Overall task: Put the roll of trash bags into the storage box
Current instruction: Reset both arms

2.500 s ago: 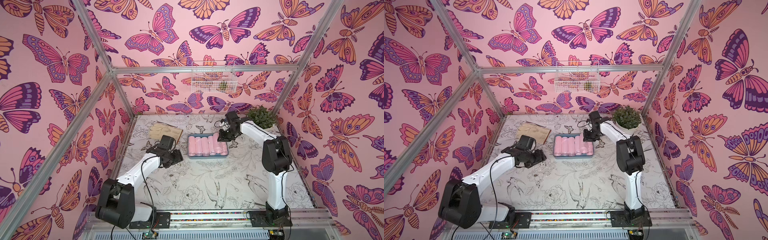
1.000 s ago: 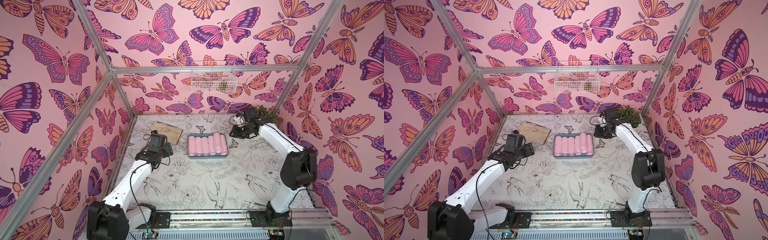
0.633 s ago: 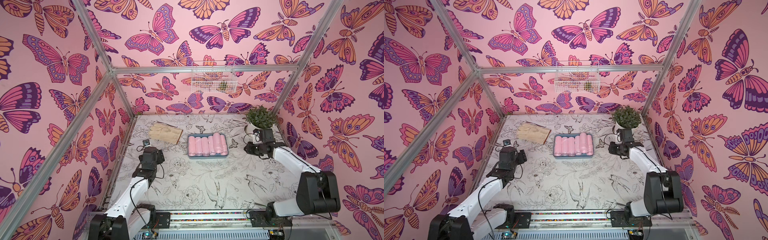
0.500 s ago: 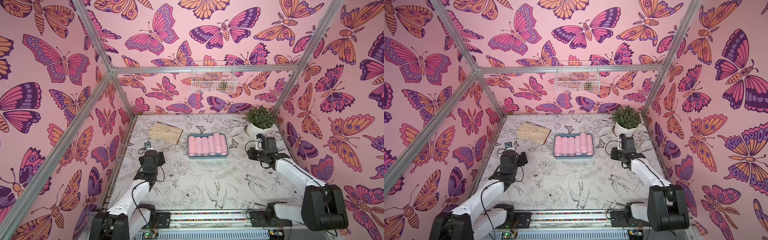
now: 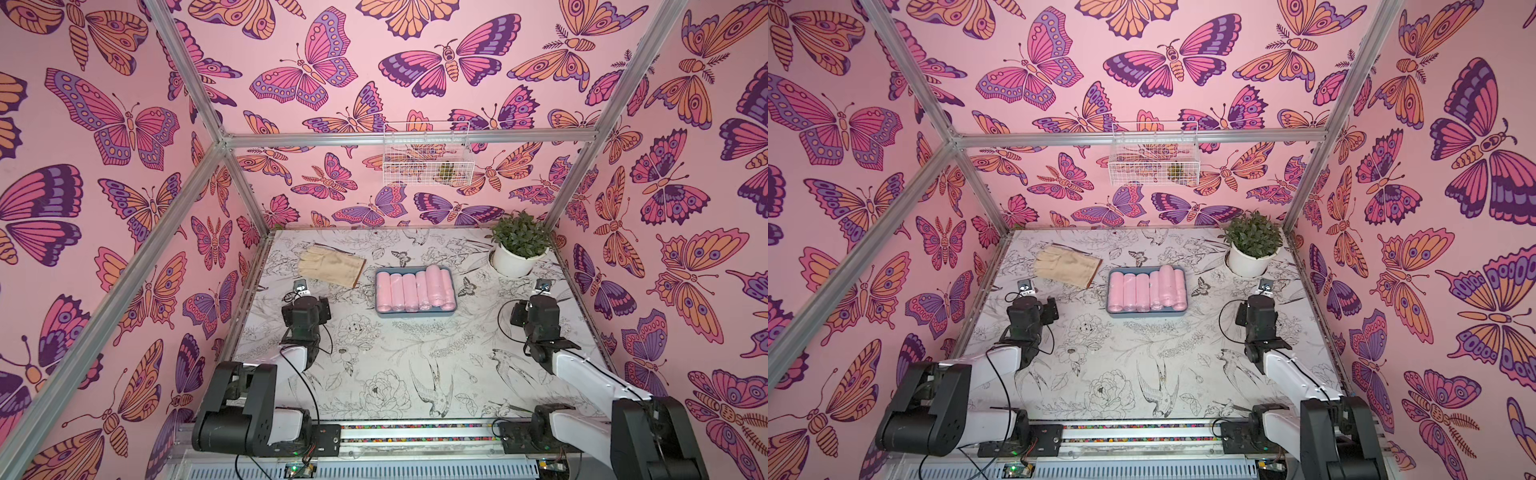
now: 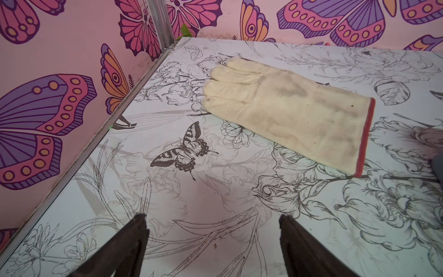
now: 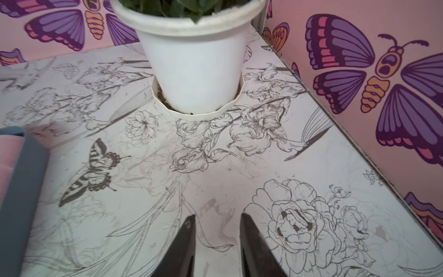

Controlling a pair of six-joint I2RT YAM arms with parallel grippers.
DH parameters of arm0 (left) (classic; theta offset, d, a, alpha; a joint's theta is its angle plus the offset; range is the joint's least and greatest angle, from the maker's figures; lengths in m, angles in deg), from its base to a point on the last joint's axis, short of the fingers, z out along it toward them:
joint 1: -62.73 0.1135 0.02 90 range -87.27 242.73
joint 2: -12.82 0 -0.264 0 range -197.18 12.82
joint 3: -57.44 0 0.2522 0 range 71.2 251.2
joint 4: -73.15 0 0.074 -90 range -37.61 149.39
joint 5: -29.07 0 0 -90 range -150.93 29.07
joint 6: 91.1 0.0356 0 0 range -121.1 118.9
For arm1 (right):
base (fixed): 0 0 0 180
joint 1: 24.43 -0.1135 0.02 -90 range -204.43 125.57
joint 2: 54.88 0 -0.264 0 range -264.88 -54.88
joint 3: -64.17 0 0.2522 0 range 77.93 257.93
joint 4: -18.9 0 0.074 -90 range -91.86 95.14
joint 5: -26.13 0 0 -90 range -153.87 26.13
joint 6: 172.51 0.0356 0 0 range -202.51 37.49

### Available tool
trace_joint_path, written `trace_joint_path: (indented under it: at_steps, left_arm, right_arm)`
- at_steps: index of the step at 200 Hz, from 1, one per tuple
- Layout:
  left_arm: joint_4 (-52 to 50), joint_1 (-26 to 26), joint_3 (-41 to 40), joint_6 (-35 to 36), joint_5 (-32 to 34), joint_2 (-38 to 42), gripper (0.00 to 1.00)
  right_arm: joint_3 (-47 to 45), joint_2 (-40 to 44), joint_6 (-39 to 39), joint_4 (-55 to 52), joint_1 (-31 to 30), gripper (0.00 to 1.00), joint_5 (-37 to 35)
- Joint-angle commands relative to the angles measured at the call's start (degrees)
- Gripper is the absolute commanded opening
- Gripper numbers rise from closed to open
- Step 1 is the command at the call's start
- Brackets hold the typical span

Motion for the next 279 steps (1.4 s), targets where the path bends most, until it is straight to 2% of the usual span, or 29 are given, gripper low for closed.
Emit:
trace_joint_path:
  at_steps: [1,18,34,53,77,111,150,168,181,190,201,226,243,247,279]
  left_arm:
    - [6.6,0.7,1.3,3.6,-0.7,-2.7,0.90]
    - [15.5,1.3,-0.2,3.2,-0.3,-6.9,0.92]
    - [9.4,1.4,2.0,3.1,-1.5,-6.4,0.92]
    - [10.3,1.7,2.3,2.6,-1.7,-7.2,0.92]
    - [9.8,1.7,2.6,2.6,-1.9,-7.2,0.94]
    - [9.5,1.8,2.7,2.6,-2.0,-7.3,0.97]
    - [9.3,2.1,2.9,2.5,-2.6,-7.3,1.00]
    - [9.1,2.2,2.8,2.3,-2.9,-7.2,1.00]
    - [9.0,2.4,2.9,2.3,-3.0,-7.2,1.00]
    - [9.0,2.3,3.0,2.3,-3.1,-7.2,1.00]
    - [9.0,2.3,2.9,2.3,-3.1,-7.3,1.00]
    - [9.0,2.3,3.0,2.3,-3.1,-7.3,1.00]
    - [8.9,2.4,3.0,2.3,-3.1,-7.4,1.00]
    - [8.9,2.4,3.0,2.3,-3.1,-7.3,1.00]
    - [8.8,2.4,3.0,2.3,-3.1,-7.3,1.00]
  right_arm:
    - [0.5,-2.1,-0.4,6.3,0.3,0.35,-4.0]
    - [1.8,-4.9,-1.6,8.1,0.3,0.35,-4.7]
    - [3.2,-7.6,-2.4,10.1,0.5,0.37,-4.7]
    - [5.0,-11.1,-3.0,12.2,0.8,0.37,-4.2]
    - [9.5,-14.5,-3.6,7.1,1.2,0.40,-3.2]
    - [9.7,-14.6,-3.9,7.1,1.6,0.41,-1.5]
    - [6.5,-13.8,-4.0,14.2,5.3,0.41,0.9]
    - [2.9,-17.9,-3.8,26.5,7.3,0.42,3.4]
    - [3.8,-18.2,-4.3,24.0,7.2,0.43,5.2]
    - [4.9,-17.2,-4.2,20.4,7.3,0.47,5.1]
    - [4.2,-17.9,-4.2,23.0,7.3,0.59,5.1]
    - [4.6,-17.7,-4.2,21.7,7.3,0.82,5.1]
    - [4.7,-17.7,-4.2,21.6,7.2,0.94,5.1]
    - [4.7,-17.6,-4.2,21.2,7.2,1.00,5.1]
    - [4.8,-17.6,-4.2,21.2,7.3,0.99,5.1]
